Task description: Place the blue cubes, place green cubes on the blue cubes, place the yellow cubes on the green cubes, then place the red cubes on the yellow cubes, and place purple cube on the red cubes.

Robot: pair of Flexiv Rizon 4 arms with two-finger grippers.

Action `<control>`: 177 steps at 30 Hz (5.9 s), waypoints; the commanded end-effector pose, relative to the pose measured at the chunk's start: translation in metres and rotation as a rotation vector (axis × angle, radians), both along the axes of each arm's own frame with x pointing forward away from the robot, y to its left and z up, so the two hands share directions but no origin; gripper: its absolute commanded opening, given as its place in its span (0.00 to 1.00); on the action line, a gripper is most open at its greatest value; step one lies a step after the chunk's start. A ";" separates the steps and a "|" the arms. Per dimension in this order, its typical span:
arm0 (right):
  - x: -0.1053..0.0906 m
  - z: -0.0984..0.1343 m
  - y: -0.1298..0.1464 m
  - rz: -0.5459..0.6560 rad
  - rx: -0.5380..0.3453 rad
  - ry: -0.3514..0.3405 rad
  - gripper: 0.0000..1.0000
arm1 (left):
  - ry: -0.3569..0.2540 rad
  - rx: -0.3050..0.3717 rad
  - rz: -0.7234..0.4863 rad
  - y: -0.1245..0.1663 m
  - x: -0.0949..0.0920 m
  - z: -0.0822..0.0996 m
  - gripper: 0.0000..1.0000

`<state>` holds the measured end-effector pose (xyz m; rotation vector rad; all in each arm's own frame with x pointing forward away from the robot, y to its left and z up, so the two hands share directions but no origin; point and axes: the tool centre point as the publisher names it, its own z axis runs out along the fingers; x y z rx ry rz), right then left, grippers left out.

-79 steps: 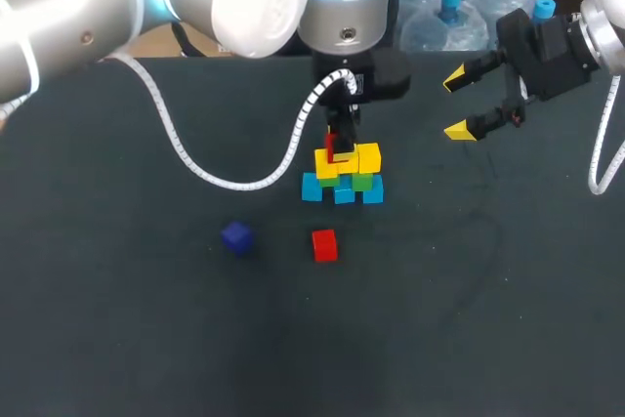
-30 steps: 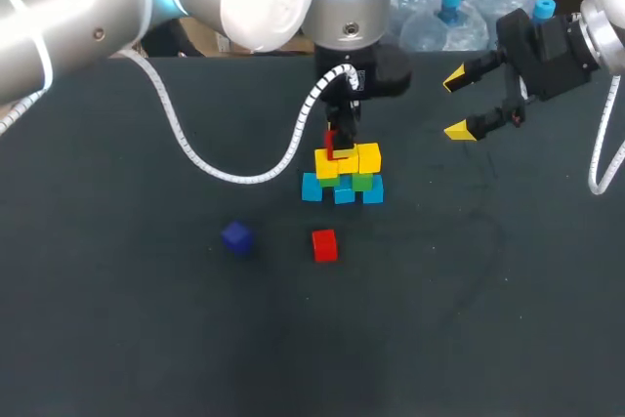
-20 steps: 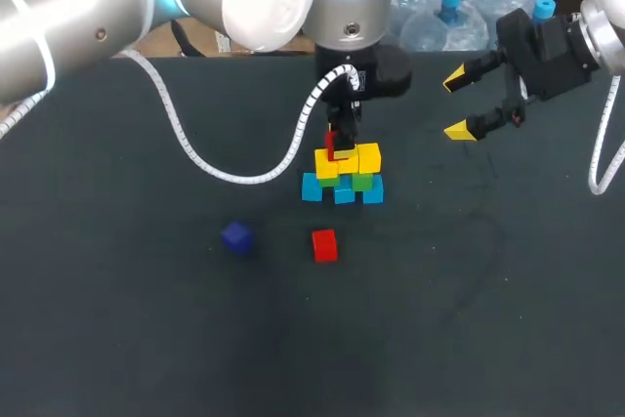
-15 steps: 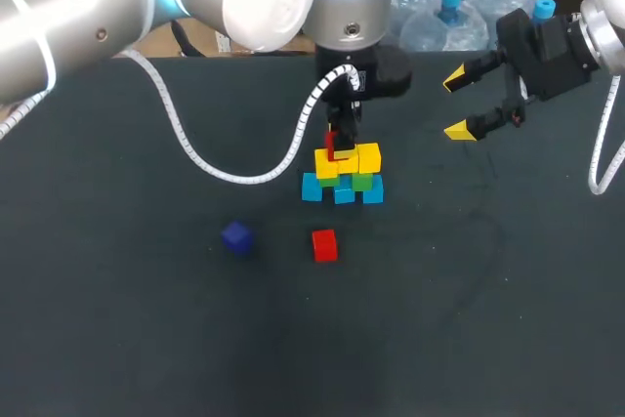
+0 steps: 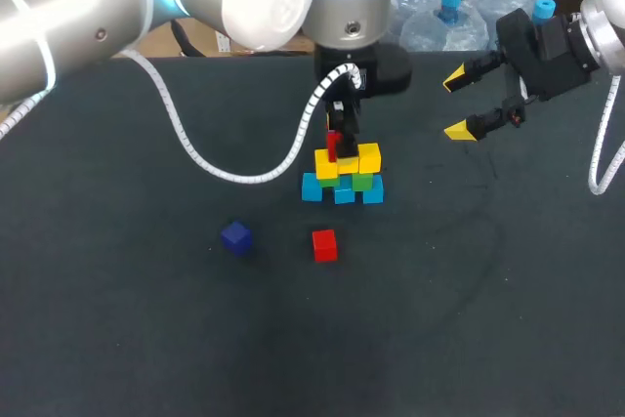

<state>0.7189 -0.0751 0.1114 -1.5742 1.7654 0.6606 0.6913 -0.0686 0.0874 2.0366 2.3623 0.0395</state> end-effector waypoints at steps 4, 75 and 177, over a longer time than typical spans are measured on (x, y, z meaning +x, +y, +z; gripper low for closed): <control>0.000 0.000 0.000 0.000 0.001 -0.001 1.00 | -0.089 -0.104 0.011 0.014 -0.005 0.016 1.00; -0.137 0.031 -0.045 -0.209 -0.144 0.009 1.00 | -0.420 -0.496 0.168 0.163 -0.045 0.050 1.00; -0.180 -0.075 0.132 0.418 -0.031 0.190 1.00 | -0.262 -0.478 0.097 0.195 -0.004 0.044 1.00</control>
